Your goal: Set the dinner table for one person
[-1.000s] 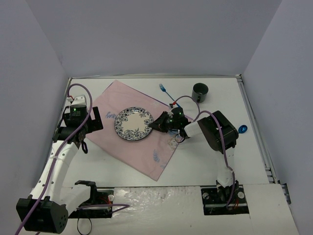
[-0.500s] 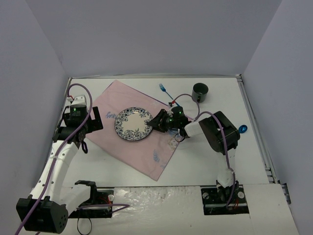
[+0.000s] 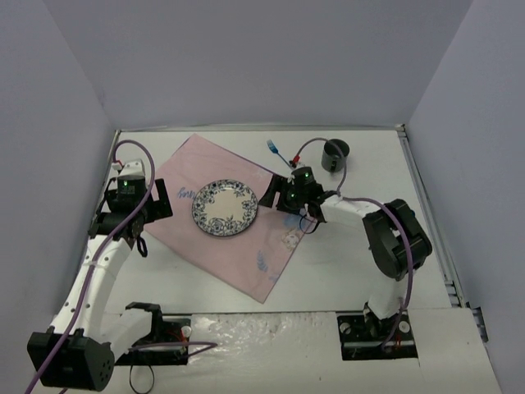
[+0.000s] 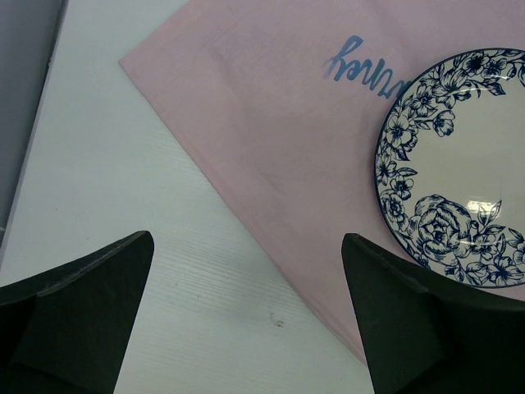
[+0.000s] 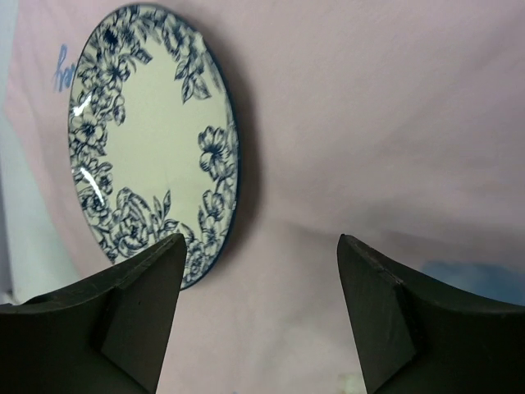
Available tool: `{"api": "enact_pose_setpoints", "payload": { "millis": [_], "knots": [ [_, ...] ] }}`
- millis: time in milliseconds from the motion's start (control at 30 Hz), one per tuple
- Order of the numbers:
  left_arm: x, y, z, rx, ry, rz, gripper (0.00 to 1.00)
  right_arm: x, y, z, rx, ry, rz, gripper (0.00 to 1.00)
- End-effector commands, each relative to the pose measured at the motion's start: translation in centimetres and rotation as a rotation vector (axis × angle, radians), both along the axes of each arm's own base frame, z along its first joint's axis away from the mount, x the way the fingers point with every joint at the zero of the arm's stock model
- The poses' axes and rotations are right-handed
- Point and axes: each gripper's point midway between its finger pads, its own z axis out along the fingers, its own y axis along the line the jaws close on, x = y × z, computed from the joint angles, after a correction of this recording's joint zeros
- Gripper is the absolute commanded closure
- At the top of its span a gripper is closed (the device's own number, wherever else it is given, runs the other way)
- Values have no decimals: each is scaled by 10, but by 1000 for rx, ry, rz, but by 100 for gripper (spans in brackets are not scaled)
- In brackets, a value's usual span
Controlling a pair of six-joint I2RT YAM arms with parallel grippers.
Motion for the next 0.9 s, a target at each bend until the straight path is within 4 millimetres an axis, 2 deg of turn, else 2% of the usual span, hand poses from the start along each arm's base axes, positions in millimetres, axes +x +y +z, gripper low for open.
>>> {"api": "enact_pose_setpoints", "payload": {
  "millis": [0, 67, 133, 233, 333, 433, 700, 867],
  "knots": [
    [8, 2, 21, 14, -73, 4, 3, 44, -78, 57, -237, -213, -147, 29],
    [8, 2, 21, 15, -71, 4, 3, 52, -102, 64, -295, -235, -205, 29],
    [8, 2, 21, 14, -72, 4, 3, 65, -134, 71, -371, -261, -266, 29],
    [7, 2, 20, 14, -68, 4, 3, 80, -168, 76, -466, -281, -318, 29],
    [7, 2, 21, 13, -71, 5, 3, 97, -190, 82, -504, -294, -359, 29],
    [7, 2, 21, 13, -70, 3, 3, 111, -207, 74, -523, -275, -389, 30],
    [7, 2, 21, 12, -72, 4, 3, 150, -218, 62, -562, -275, -416, 36],
    [7, 3, 20, 14, -68, 6, 3, 167, -221, 50, -557, -275, -429, 45]
  ]
}}
